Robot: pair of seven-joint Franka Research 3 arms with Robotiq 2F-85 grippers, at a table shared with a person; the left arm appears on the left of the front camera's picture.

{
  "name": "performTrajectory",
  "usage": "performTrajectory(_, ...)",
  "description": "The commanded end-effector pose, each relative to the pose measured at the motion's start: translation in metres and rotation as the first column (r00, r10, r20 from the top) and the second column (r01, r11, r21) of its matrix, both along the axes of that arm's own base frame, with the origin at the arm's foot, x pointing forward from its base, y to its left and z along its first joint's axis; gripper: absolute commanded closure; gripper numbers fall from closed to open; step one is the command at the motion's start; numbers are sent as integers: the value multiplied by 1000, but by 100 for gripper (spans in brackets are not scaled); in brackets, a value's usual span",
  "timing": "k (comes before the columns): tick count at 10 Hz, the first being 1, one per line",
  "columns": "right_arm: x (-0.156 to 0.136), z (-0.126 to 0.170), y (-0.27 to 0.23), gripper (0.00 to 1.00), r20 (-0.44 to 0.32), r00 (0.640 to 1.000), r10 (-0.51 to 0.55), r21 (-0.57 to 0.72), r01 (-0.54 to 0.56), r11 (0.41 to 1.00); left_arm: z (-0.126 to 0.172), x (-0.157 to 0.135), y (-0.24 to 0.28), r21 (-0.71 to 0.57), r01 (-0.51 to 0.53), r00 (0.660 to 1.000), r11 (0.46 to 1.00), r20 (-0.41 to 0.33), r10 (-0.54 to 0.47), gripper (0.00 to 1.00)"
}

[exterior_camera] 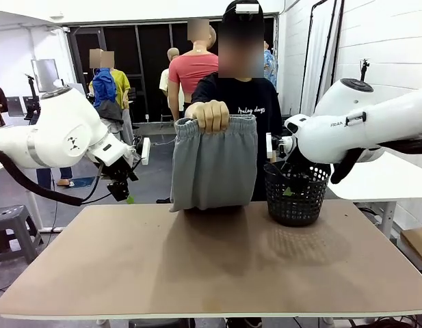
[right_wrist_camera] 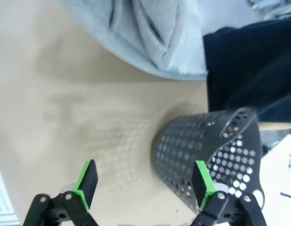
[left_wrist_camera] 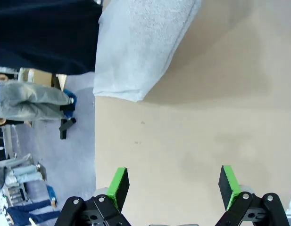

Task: Fold the training pants.
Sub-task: Grab both ends of the Training pants handed by a person.

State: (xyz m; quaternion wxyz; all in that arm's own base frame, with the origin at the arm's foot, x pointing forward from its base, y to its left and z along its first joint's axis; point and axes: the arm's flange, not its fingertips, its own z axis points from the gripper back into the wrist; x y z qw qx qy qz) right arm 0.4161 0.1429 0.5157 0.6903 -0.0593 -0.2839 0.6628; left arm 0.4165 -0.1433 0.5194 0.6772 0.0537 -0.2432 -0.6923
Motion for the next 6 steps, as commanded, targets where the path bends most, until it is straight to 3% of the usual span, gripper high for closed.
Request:
performTrajectory(1,15,-7,-4,0,18,998,68,107,-69,992,-2,20,1,-114,109,994,988,-9,-111,0)
performTrajectory(4,17,-13,-5,0,27,991,134,238,-136,962,-5,24,-2,-264,173,983,949,-14,-183,0)
performTrajectory(6,18,-15,-3,0,27,981,193,343,-191,920,-7,24,-11,-392,214,972,895,-10,-237,0)
